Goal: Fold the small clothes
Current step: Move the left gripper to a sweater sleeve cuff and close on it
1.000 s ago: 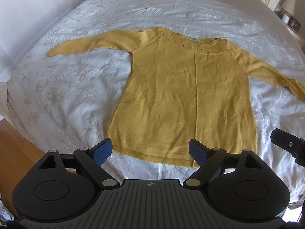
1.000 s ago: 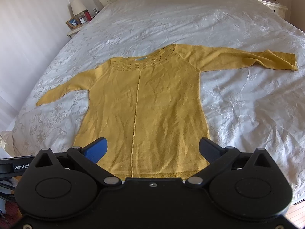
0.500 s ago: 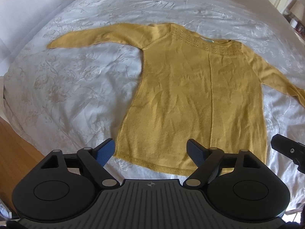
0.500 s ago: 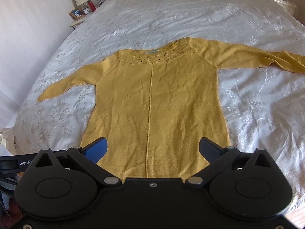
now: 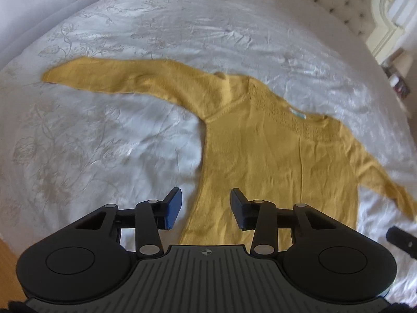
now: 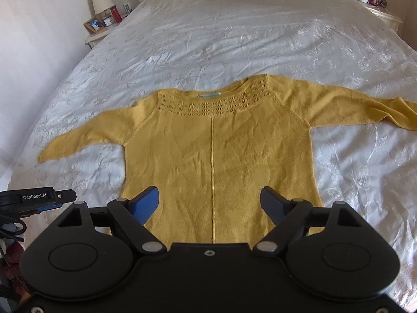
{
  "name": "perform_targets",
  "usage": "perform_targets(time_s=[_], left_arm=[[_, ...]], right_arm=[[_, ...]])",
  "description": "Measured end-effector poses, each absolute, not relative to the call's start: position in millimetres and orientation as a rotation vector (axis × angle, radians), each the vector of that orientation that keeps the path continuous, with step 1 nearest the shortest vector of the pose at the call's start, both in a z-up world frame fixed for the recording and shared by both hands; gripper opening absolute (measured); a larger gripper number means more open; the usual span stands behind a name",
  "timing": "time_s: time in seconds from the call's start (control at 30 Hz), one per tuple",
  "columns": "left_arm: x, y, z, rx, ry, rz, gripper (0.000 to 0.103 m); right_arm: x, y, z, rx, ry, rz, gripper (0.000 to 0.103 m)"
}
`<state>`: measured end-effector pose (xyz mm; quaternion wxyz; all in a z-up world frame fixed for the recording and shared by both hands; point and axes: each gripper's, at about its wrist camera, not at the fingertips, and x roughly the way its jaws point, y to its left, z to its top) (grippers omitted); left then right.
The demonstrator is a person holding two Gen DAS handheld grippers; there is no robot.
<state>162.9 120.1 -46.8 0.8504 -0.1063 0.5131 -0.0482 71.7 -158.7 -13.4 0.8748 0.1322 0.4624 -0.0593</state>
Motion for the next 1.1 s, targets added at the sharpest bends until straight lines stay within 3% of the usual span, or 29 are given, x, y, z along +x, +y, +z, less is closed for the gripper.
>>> perform_targets(time_s=[0.43, 0.6, 0.8, 0.87, 0.97, 1.03, 1.1], left_arm=[[322, 229, -113, -0.254, 1.022, 0.094, 0.041], [354, 256, -139, -0.234, 1.020, 0.141, 0.041], [372, 293, -176, -0.423, 1.060, 0.196, 0.048], [375, 301, -184, -0.476, 1.054, 0.203, 0.052], [381, 307, -192, -0.543, 1.031, 0.180, 0.072], [386, 306, -194, -0.563, 1.018, 0.153, 0.091], [388, 302, -196, -0.561, 1.002, 0.148, 0.096]], right_arm=[[111, -167, -28, 0.436, 0.882, -0.265, 0.087], [123, -157, -39, 0.471, 0.903, -0.279, 0.088], [133, -139, -44, 0.481, 0.926, -0.261, 0.090], [136, -136, -45, 0.487, 0.930, -0.258, 0.092], [141, -132, -48, 0.495, 0.944, -0.261, 0.093], [146, -130, -53, 0.501, 0.965, -0.261, 0.093], [150, -128, -59, 0.511, 0.993, -0.251, 0.093]])
